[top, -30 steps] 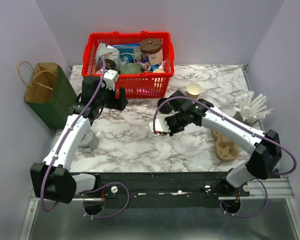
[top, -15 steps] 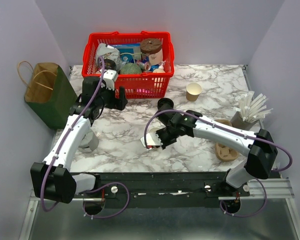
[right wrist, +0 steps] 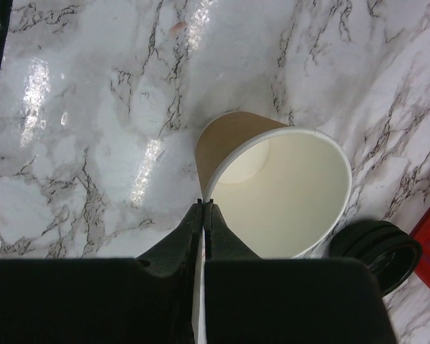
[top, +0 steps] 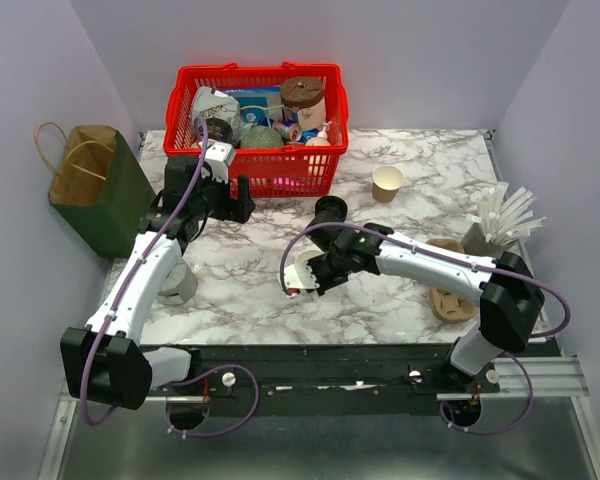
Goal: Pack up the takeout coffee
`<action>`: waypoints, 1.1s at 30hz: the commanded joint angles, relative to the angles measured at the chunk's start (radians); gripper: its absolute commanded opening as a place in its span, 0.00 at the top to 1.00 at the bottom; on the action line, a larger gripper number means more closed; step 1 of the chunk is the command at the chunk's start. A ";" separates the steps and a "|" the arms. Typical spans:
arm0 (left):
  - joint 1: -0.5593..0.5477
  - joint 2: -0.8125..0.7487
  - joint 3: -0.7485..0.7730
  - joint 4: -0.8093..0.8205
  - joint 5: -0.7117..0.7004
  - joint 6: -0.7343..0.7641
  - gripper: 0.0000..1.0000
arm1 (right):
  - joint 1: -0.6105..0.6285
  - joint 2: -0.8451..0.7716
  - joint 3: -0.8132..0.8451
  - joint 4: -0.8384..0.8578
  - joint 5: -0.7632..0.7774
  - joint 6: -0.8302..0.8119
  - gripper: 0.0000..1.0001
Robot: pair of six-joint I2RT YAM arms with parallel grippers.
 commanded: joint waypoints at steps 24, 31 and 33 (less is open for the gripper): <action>-0.008 -0.135 0.013 -0.134 0.245 0.291 0.01 | -0.474 0.186 0.599 -0.347 -0.452 0.087 0.37; -0.011 -0.154 -0.009 -0.185 0.194 0.293 0.01 | -0.496 0.266 0.537 -0.310 -0.402 -0.129 0.40; -0.011 -0.152 -0.024 -0.166 0.193 0.288 0.01 | -0.496 0.276 0.512 -0.288 -0.382 -0.186 0.41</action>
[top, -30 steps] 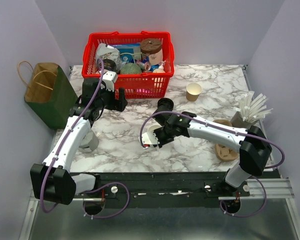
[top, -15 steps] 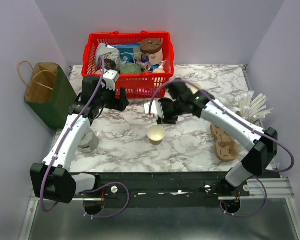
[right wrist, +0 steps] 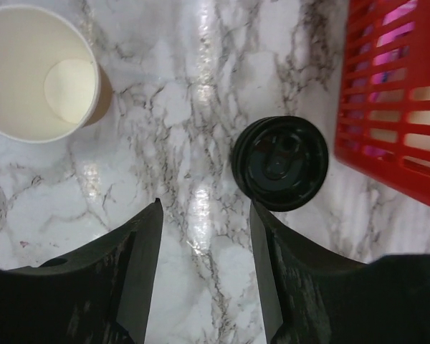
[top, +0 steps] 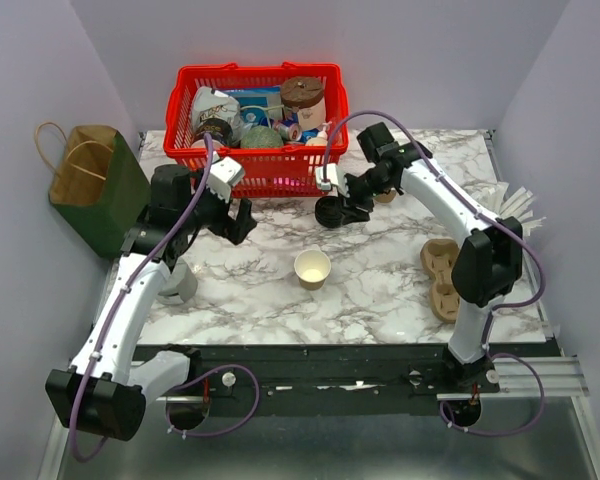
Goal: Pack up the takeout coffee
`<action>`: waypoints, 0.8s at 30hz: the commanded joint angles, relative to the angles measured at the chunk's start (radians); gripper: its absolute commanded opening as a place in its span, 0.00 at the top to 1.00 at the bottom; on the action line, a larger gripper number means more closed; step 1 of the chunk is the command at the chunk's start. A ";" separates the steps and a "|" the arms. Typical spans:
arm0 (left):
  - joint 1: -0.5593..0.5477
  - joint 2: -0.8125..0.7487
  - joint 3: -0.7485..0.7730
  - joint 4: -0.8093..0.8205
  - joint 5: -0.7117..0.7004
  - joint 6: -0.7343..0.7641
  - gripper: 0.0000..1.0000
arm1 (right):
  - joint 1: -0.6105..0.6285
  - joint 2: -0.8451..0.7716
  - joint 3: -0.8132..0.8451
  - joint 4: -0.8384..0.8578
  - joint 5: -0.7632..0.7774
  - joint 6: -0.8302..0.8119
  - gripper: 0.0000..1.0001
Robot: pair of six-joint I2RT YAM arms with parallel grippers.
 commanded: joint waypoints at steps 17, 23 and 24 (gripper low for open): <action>-0.035 0.061 -0.012 0.006 -0.009 0.026 0.01 | 0.003 0.187 0.040 0.039 0.125 -0.290 0.49; -0.037 0.064 -0.022 0.014 -0.007 0.021 0.01 | 0.005 0.230 0.075 0.042 0.139 -0.296 0.49; -0.037 0.065 -0.023 0.015 -0.007 0.020 0.01 | 0.005 0.237 0.079 0.044 0.139 -0.296 0.49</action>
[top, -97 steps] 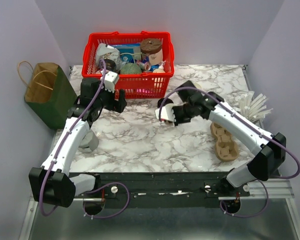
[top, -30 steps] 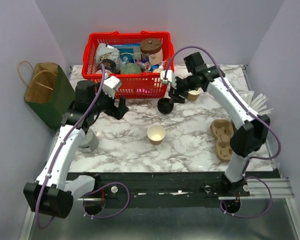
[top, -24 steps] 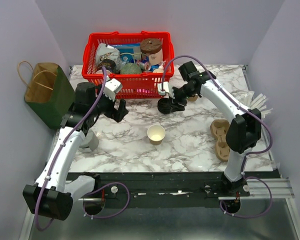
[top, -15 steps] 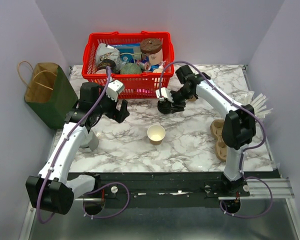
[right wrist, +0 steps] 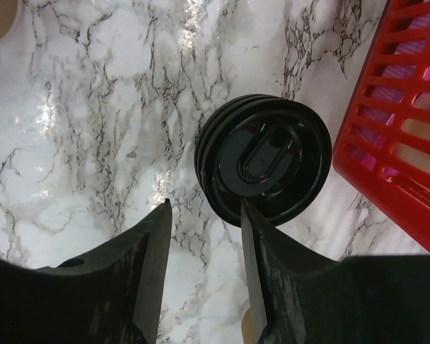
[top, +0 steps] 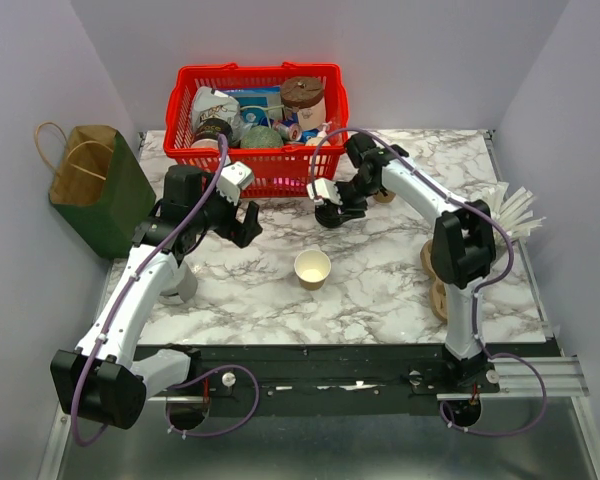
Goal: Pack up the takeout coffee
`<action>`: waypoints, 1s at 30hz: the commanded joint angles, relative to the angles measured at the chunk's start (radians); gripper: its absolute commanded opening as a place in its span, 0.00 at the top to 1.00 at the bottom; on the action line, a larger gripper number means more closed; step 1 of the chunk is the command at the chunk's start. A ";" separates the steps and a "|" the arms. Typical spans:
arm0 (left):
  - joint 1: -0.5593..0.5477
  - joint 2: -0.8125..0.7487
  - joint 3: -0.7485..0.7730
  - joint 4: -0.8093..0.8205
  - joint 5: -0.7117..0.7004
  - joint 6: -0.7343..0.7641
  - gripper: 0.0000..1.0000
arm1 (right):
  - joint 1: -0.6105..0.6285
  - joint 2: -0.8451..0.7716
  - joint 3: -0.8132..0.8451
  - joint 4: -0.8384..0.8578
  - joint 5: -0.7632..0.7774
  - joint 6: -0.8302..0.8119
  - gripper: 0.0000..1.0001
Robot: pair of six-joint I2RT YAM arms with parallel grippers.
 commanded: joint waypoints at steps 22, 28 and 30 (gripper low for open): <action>-0.003 0.012 0.023 0.017 -0.039 0.016 0.01 | 0.028 0.131 0.099 -0.026 0.035 -0.067 0.53; -0.002 0.017 0.026 0.020 -0.041 0.016 0.01 | 0.045 0.139 0.088 -0.041 0.040 -0.074 0.55; -0.003 0.013 0.024 0.020 -0.042 0.016 0.01 | 0.051 0.142 0.085 -0.043 0.050 -0.079 0.55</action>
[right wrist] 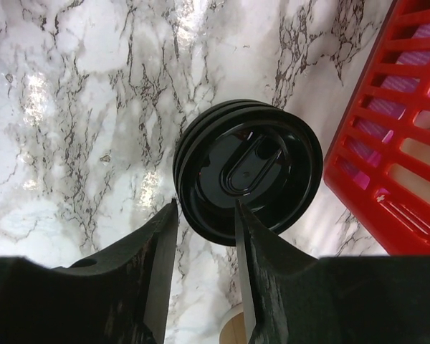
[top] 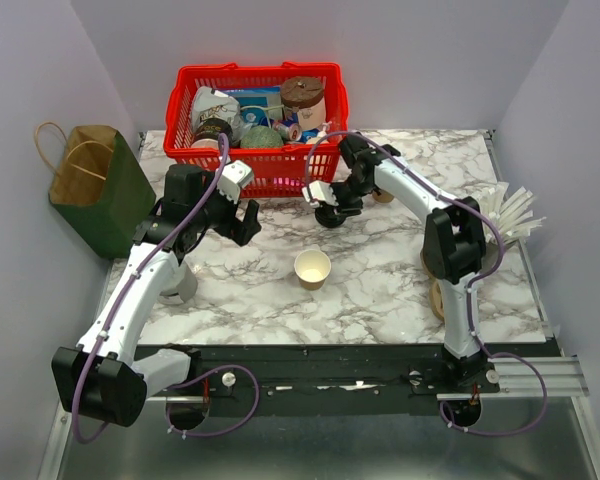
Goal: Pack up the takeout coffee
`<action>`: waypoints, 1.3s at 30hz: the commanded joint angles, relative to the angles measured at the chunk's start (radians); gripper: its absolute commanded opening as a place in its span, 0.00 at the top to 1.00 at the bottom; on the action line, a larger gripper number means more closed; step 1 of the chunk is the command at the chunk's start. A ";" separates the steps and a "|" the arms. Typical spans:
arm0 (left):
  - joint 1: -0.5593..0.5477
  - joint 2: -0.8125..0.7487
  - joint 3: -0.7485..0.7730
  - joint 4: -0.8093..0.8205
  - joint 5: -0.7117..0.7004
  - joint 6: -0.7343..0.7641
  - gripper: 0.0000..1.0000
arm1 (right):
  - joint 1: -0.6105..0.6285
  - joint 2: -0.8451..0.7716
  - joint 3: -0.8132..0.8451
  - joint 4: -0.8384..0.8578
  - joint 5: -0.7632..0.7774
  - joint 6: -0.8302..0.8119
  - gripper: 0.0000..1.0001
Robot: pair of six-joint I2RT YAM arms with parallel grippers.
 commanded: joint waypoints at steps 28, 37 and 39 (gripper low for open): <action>-0.002 0.011 0.016 0.022 -0.006 0.006 0.01 | 0.055 -0.305 -0.440 0.420 -0.059 0.051 0.51; -0.005 -0.007 0.004 0.017 -0.014 0.010 0.01 | 0.055 -0.158 -0.263 0.266 -0.036 0.048 0.52; -0.005 -0.012 -0.001 0.018 -0.018 0.013 0.01 | 0.057 -0.143 -0.253 0.249 -0.014 0.037 0.52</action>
